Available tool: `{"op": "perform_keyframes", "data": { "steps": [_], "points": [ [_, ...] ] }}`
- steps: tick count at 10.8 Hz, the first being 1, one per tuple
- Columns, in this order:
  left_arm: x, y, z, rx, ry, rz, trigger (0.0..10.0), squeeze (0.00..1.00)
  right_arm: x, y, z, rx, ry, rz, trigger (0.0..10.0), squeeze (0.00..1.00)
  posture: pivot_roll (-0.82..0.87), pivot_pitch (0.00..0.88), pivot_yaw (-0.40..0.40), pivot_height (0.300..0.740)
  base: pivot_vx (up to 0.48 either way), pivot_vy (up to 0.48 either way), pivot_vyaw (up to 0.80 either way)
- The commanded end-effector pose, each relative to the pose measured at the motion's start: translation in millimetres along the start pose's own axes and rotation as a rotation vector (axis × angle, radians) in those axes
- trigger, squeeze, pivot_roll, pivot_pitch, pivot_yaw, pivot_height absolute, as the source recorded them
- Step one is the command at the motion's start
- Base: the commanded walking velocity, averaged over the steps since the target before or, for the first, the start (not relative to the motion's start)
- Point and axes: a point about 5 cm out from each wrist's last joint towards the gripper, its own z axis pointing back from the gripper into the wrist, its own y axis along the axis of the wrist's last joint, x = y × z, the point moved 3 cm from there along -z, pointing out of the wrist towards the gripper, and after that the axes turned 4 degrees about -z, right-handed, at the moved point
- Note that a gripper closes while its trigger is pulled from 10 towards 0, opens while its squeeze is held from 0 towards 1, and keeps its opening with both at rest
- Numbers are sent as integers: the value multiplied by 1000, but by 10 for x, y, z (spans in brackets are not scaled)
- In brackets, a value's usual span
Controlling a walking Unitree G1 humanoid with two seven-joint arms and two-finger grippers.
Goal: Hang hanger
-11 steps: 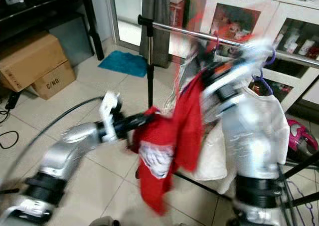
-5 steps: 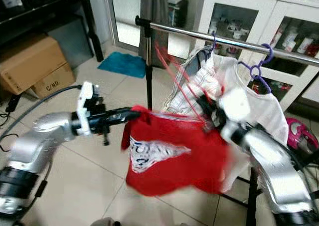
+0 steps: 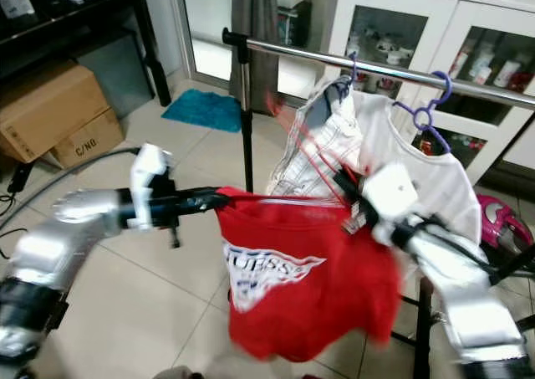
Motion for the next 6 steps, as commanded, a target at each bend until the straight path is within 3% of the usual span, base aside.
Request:
{"op": "perform_keyframes", "data": {
  "steps": [1, 2, 3, 5, 6],
  "points": [
    [-62, 7, -62, -10, 41, -35, 0, 0, -114, 304, -29, 125, 106, -98, 0, 0, -7, 0, 32, 740, 0, 0, 0],
    [-128, -29, -121, -13, 94, -33, 0, 0, -303, 390, -6, 162, 244, -174, 0, 0, -13, 0, 33, 740, 0, 0, 0],
    [-190, -51, -126, -18, 129, -25, 0, 0, -344, 386, 13, 161, 285, -193, 0, 0, -17, 0, 34, 740, 0, 0, 0],
    [-219, -60, -174, -3, 128, -16, 0, 0, -321, 446, 7, 195, 271, -270, 0, 0, -18, 0, 34, 740, 0, 0, 0],
    [-134, -31, -289, 27, 72, -14, 0, 0, -237, 502, -38, 230, 201, -331, 0, 0, -18, 0, 37, 740, 0, 0, 0]
  ]
}}
